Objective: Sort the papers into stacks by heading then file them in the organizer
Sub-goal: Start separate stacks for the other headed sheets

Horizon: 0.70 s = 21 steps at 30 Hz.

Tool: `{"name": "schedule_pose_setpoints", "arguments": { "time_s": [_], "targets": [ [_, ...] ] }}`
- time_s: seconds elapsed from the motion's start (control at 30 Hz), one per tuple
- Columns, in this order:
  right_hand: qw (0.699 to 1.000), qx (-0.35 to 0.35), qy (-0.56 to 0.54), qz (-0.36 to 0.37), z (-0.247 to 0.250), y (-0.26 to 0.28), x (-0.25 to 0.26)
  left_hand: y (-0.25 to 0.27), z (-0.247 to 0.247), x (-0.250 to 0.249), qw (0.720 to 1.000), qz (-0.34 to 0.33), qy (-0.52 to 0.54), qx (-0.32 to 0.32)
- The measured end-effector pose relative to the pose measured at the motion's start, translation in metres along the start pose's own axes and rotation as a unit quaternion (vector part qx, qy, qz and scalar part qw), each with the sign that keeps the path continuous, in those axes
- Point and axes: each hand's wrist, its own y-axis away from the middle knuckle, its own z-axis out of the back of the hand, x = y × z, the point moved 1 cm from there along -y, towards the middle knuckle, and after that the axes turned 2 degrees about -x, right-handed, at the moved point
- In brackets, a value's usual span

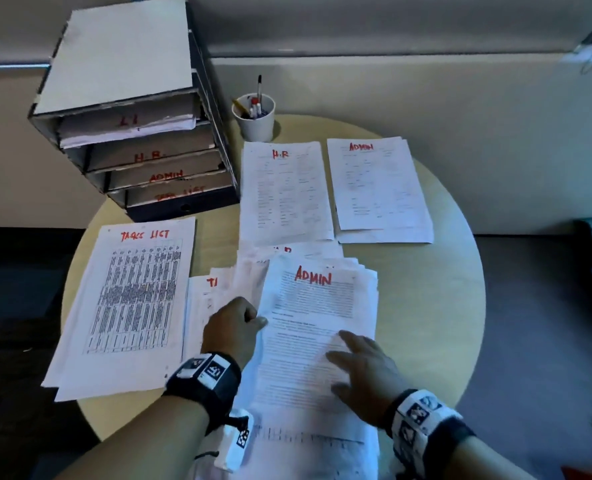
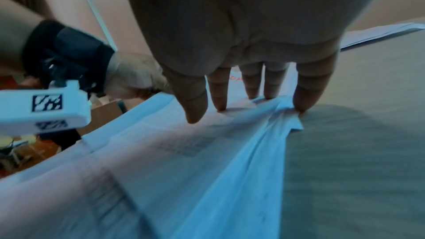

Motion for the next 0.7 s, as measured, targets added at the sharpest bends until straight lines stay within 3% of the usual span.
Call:
{"name": "schedule_pose_setpoints", "arguments": {
  "time_s": [0.1,0.17,0.27,0.37,0.5,0.6,0.7],
  "targets": [
    [0.996,-0.045,-0.079,-0.023,0.009,-0.006,-0.012,0.000,0.005,0.006,0.999,-0.027,-0.018,0.020],
    [0.979,-0.116,-0.149,-0.077,0.016,-0.008,-0.019,0.002,0.008,0.009,0.996,-0.074,-0.035,0.015],
    [0.935,-0.181,-0.251,-0.173,0.025,-0.012,-0.026,0.011,0.011,0.014,0.989,-0.146,0.001,-0.022],
    [0.881,-0.216,-0.361,-0.216,0.031,-0.016,-0.029,0.026,0.016,0.012,0.987,-0.134,0.087,-0.018],
    [0.837,-0.210,-0.468,-0.193,0.029,-0.025,-0.034,0.046,0.028,-0.001,0.968,-0.063,0.241,-0.009],
    [0.780,-0.194,-0.577,-0.143,0.024,-0.032,-0.040,0.058,0.034,-0.010,0.944,-0.042,0.317,0.083],
    [0.735,-0.166,-0.652,-0.079,0.023,-0.023,-0.047,0.057,0.039,-0.003,0.939,-0.032,0.291,0.180]
  ]
}}
